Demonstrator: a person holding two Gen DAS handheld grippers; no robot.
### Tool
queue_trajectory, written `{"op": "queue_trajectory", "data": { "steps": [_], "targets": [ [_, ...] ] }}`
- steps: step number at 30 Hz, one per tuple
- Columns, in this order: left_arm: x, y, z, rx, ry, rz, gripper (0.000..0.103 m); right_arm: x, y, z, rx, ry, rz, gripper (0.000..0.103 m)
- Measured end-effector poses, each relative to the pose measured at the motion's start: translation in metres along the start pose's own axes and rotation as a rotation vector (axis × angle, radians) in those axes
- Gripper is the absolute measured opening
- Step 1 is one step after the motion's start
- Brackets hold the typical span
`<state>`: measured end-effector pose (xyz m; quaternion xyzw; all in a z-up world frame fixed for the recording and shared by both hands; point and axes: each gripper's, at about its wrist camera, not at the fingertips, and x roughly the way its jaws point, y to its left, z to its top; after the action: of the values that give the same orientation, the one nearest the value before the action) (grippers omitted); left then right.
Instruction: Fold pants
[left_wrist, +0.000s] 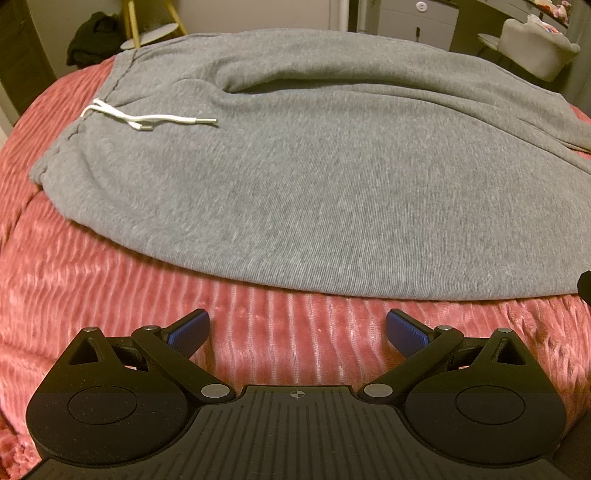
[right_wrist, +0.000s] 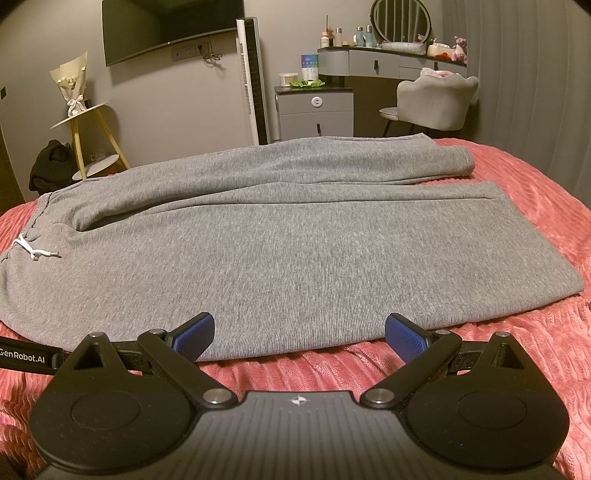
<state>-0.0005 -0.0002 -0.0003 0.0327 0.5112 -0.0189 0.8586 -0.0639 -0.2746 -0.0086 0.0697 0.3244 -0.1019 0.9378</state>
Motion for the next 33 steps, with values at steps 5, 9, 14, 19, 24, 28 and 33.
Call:
{"op": "queue_trajectory", "data": {
  "steps": [5,9,14,19,24,28,33],
  "targets": [
    [0.0000,0.0000,0.0000,0.001,0.001,-0.001,0.103,-0.0005,-0.0003,-0.0004,0.001,-0.001,0.001,0.099],
    [0.0001,0.0001,-0.0001,0.000,0.002,0.000,0.103,-0.0006,-0.0005,-0.0003,0.003,-0.001,0.002,0.099],
    [0.0001,0.0001,-0.0001,0.000,0.001,0.000,0.103,-0.0009,-0.0006,-0.0001,0.003,-0.001,0.003,0.099],
    [-0.0002,-0.0001,-0.0007,0.002,0.001,0.001,0.103,-0.0010,-0.0006,-0.0002,0.004,0.001,0.002,0.099],
    [0.0044,0.0027,-0.0032,0.000,0.007,0.001,0.103,-0.0010,-0.0006,-0.0002,0.004,0.001,0.003,0.099],
    [0.0051,0.0007,-0.0037,0.004,0.017,0.005,0.103,-0.0009,-0.0006,-0.0003,0.004,0.001,0.003,0.099],
    [0.0051,0.0009,-0.0018,0.007,0.055,0.016,0.103,-0.0013,-0.0005,-0.0002,0.003,0.002,0.004,0.099]
  ]
}}
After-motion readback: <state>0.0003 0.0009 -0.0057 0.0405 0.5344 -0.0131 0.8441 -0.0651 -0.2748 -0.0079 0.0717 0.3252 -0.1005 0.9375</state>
